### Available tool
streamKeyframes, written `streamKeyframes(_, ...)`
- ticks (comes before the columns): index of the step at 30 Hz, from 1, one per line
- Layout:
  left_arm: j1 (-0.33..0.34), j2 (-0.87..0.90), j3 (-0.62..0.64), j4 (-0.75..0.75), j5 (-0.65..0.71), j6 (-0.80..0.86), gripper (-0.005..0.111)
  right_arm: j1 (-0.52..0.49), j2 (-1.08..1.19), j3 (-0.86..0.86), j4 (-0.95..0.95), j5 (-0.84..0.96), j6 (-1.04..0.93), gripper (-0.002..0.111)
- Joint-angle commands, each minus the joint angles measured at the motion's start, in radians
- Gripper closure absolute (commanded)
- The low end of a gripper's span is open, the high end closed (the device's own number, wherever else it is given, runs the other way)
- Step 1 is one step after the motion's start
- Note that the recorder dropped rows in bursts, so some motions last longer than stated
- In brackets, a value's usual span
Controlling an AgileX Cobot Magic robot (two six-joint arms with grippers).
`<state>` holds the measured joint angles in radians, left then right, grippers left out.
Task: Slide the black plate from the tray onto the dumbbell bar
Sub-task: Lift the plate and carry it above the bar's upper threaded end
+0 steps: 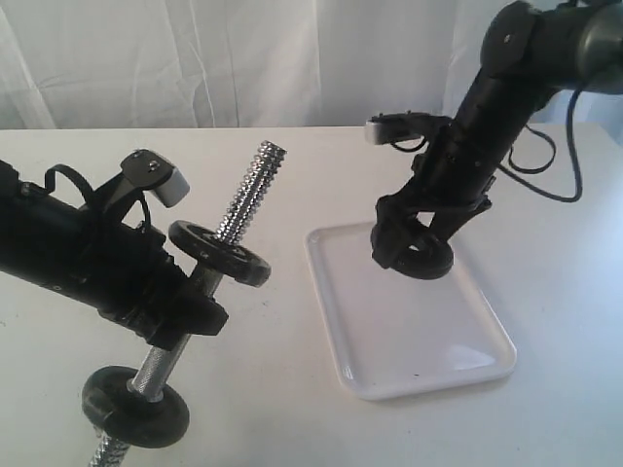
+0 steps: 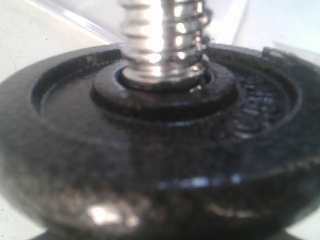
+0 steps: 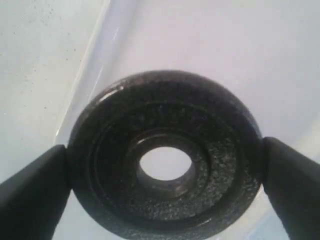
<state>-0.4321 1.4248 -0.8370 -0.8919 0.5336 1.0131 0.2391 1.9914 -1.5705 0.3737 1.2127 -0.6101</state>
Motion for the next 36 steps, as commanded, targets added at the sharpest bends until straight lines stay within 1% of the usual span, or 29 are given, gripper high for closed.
streamKeyframes(1, 0.001, -0.053, -0.032, -0.077, 0.045, -0.004, 0.107, -0.059, -0.074, -0.004, 0.136, 0.008, -0.022, 0.108)
streamKeyframes(3, 0.001, -0.053, -0.032, -0.065, 0.047, -0.004, 0.107, -0.081, -0.096, -0.004, 0.236, 0.008, -0.016, 0.108)
streamKeyframes(4, 0.001, -0.053, -0.032, -0.057, 0.047, -0.004, 0.107, -0.094, -0.109, -0.004, 0.317, 0.008, -0.016, 0.108)
streamKeyframes(6, 0.001, -0.053, -0.032, -0.045, 0.061, -0.004, 0.107, -0.100, -0.132, -0.004, 0.407, 0.008, -0.016, 0.108)
streamKeyframes(14, 0.001, -0.053, -0.032, -0.030, 0.070, -0.004, 0.107, -0.100, -0.232, 0.013, 0.594, 0.008, -0.013, 0.108)
streamKeyframes(21, 0.001, -0.053, -0.032, -0.028, 0.066, -0.002, 0.107, -0.088, -0.289, 0.050, 0.618, 0.008, 0.032, 0.108)
streamKeyframes(32, 0.001, -0.053, -0.032, -0.028, 0.075, 0.008, 0.107, 0.031, -0.305, 0.061, 0.644, 0.008, 0.065, 0.108)
streamKeyframes(36, 0.001, -0.053, -0.032, -0.028, 0.080, 0.011, 0.107, 0.051, -0.305, 0.061, 0.642, 0.008, 0.077, 0.108)
